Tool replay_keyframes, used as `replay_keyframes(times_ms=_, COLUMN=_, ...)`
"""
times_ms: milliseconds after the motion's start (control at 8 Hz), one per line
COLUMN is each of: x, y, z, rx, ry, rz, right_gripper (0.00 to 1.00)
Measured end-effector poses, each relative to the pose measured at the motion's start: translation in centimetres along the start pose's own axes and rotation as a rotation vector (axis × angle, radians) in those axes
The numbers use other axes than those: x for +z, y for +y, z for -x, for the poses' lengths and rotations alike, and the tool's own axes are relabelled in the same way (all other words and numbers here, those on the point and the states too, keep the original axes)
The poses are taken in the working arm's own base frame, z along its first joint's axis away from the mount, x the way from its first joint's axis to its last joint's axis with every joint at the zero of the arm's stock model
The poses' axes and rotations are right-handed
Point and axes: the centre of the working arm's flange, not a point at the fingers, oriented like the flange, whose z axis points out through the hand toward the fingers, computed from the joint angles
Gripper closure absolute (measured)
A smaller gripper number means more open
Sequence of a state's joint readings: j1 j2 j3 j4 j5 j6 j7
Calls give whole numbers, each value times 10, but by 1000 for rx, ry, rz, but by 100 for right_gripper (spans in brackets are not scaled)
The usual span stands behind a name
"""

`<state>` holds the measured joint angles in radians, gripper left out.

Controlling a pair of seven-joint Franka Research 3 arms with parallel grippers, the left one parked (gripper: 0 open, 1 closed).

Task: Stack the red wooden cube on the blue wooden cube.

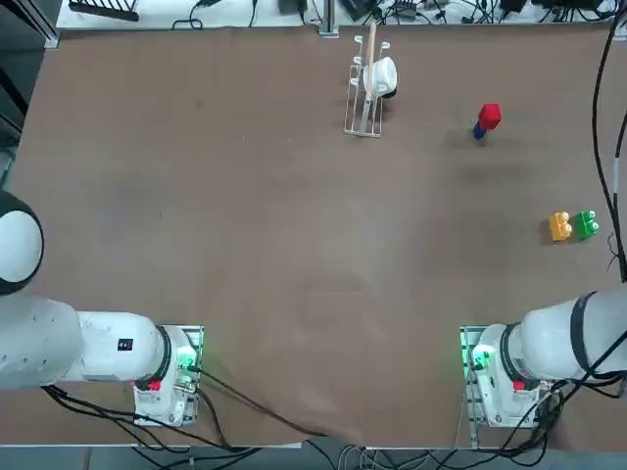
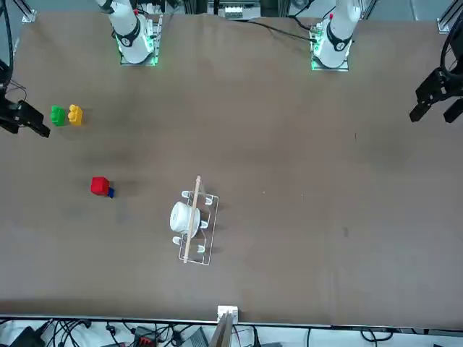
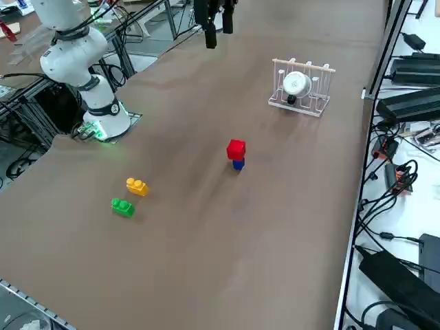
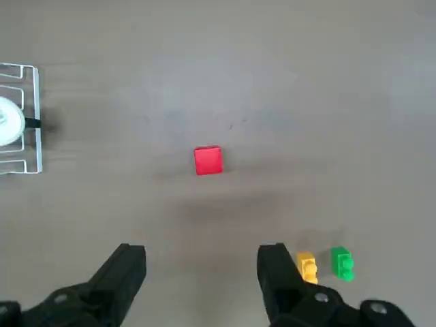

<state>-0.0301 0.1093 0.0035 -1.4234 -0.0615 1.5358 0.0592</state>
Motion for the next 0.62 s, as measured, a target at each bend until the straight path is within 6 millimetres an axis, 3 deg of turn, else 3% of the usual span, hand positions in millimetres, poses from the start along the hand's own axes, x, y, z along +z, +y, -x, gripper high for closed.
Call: replay_keyframes(times_ms=625, x=-1, y=-1, z=0, rx=16, ry=1, rz=0, right_gripper=0)
